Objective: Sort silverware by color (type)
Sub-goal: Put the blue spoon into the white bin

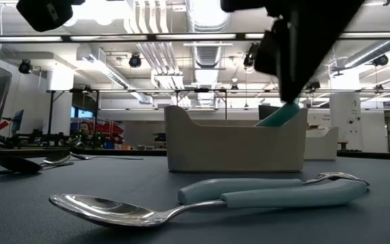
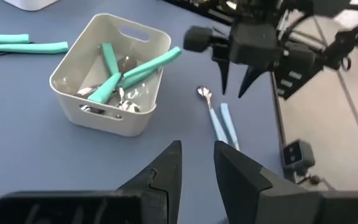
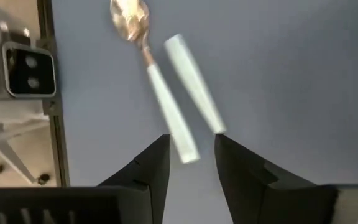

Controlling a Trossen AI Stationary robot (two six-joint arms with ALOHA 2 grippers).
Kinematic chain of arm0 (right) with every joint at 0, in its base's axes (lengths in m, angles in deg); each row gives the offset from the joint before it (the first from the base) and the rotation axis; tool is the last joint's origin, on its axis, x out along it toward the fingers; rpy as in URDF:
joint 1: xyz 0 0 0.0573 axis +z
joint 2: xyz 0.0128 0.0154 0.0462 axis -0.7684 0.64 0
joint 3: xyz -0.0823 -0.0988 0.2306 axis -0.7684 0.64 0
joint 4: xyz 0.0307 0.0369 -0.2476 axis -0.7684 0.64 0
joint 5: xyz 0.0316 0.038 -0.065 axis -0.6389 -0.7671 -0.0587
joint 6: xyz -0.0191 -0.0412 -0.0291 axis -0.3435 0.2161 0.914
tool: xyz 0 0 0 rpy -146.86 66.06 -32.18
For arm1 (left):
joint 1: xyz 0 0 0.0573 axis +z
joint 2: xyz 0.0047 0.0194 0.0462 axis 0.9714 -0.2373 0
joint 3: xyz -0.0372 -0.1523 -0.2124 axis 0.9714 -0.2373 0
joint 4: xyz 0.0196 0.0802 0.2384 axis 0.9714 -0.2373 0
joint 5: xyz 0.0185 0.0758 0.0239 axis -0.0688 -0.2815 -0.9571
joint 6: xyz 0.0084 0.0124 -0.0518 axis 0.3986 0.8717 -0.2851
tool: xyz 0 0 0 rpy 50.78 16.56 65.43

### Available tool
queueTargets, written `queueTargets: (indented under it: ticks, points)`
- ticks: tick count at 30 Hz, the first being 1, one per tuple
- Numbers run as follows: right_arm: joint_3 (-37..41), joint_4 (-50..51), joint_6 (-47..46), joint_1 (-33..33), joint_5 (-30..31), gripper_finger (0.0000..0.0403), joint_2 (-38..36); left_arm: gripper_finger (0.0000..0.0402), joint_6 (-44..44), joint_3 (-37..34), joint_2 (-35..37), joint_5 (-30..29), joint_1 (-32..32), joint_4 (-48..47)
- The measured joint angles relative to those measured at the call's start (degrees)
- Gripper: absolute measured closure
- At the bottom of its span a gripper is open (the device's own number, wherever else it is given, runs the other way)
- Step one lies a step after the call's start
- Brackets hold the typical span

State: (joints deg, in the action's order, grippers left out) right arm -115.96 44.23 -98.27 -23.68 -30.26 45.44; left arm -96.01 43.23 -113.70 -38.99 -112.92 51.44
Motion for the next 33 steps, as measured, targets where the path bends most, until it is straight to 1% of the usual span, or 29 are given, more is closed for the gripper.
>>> queueTargets:
  ticks: [6, 9, 15, 19, 26, 33]
  points:
    - [0.03, -10.17, 0.10, 3.07, -0.12, 0.0294, 4.86, 0.0325, 1.37, -0.02, 0.68, 1.16, 0.00, -2.29]
    - [0.03, -13.03, 0.15, 3.69, 0.06, 0.0291, 6.63, 0.0325, 1.85, -0.02, 1.08, 1.16, 0.00, -2.18]
    - [0.03, -12.88, -0.15, 3.86, 0.45, 0.0295, 9.12, 0.0325, 2.78, -0.02, 1.20, 1.52, 0.00, -2.33]
    - [0.03, -13.19, -0.24, 3.84, 0.56, 0.0296, 8.92, 0.0325, 2.54, -0.02, 1.18, 2.63, -0.02, -2.42]
    - [0.03, -13.09, 0.32, 3.84, 0.80, 0.0298, 6.80, 0.0325, 2.40, -0.02, 1.18, 2.75, -0.04, -2.41]
    - [0.05, -12.62, 2.73, 3.84, 4.48, 0.0291, 7.93, 0.0325, 2.40, -0.02, 1.18, 2.73, -0.04, -2.41]
